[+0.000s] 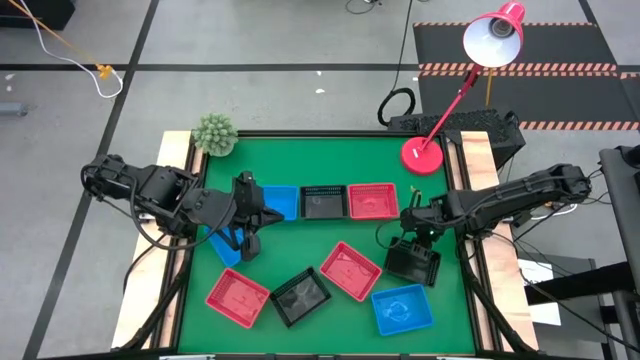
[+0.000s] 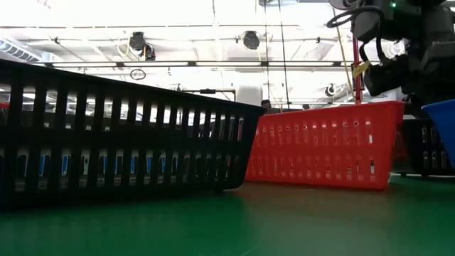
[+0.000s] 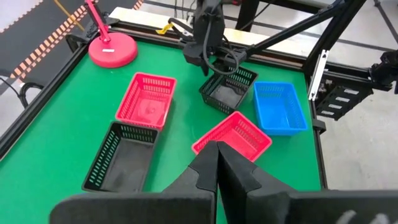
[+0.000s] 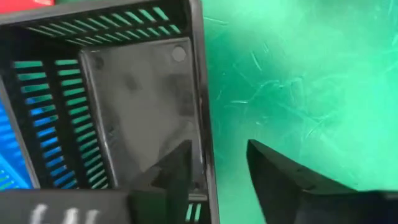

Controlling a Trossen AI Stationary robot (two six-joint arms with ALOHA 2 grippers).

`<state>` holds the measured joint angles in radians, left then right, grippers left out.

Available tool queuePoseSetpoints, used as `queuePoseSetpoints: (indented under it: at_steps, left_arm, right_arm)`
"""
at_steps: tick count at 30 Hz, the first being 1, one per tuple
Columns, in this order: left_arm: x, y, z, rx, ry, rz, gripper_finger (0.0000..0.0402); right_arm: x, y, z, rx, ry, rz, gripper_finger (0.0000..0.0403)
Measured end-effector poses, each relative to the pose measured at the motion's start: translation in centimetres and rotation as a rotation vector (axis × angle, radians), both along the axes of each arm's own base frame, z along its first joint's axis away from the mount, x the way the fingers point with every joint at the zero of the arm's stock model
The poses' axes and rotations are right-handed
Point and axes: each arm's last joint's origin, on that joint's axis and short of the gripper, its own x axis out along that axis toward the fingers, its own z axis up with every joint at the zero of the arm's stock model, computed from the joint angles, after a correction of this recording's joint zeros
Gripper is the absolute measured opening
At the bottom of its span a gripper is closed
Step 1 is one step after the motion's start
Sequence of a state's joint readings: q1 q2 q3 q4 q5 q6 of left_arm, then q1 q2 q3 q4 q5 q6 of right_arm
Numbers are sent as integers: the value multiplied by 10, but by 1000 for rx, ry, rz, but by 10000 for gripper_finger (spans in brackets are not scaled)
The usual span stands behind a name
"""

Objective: Stack baskets by color
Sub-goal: Stack the middle black bin on the top black bin

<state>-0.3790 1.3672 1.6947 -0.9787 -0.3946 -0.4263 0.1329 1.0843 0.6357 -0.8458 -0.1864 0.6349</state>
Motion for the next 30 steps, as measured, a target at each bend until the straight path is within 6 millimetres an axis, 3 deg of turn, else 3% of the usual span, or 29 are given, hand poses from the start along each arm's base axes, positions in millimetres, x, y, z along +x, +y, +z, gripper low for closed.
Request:
queuePoseSetpoints:
  at_steps: [7, 15, 30]
  left_arm:
    - [1, 2, 0, 2, 0, 9, 5]
    - [3, 7, 0, 9, 1, 26, 5]
    - [1, 12, -3, 22, 41, 57, 5]
  right_arm:
    - [0, 0, -1, 5, -4, -15, 13]
    - [2, 2, 5, 59, 2, -22, 8]
    - [12, 3, 68, 55, -26, 5, 5]
